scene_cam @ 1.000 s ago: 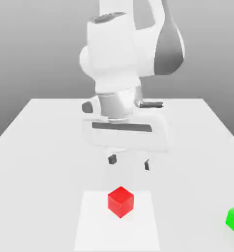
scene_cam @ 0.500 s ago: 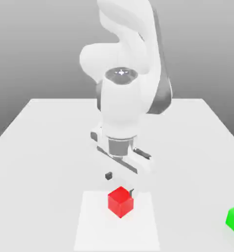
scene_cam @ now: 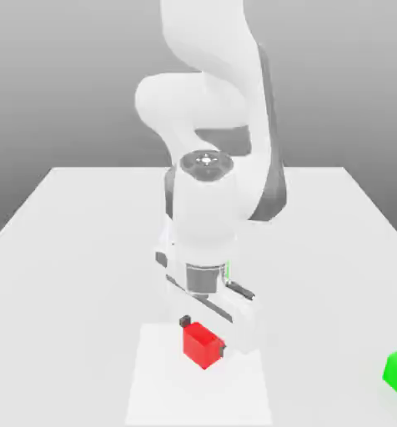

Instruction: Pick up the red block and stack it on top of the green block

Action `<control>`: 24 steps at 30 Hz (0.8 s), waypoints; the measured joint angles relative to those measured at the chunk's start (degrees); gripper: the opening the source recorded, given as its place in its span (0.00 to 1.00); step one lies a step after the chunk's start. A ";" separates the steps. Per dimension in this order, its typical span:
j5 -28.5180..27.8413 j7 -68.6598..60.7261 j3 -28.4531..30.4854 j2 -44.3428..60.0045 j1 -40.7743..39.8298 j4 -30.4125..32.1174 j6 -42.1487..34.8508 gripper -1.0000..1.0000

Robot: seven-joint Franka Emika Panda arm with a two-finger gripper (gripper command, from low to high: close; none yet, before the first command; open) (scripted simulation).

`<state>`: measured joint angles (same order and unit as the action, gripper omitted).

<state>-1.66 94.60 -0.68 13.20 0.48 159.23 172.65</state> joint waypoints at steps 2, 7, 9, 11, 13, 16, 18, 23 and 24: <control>0.04 0.02 -0.03 0.49 -0.01 0.05 0.42 0.00; -0.06 0.14 -0.08 0.73 -0.06 0.07 0.75 0.00; -0.20 0.13 -0.03 -0.30 -0.07 -0.04 -0.16 0.00; -0.25 0.00 0.06 -1.94 -0.02 -0.17 -1.59 0.00; -0.31 -0.07 0.03 -3.66 -0.09 -0.27 -3.12 0.00; -0.21 -0.24 -0.11 -6.12 -0.23 -0.28 -5.29 0.00; -0.04 -0.38 -0.22 -7.62 -0.31 -0.21 -6.61 0.00; 0.58 -0.75 -0.48 -10.83 -0.41 0.32 -9.41 0.00; 0.72 -0.82 -0.54 -11.38 -0.44 0.48 -9.88 0.00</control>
<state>-0.94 93.79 -1.22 1.82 0.04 159.71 162.77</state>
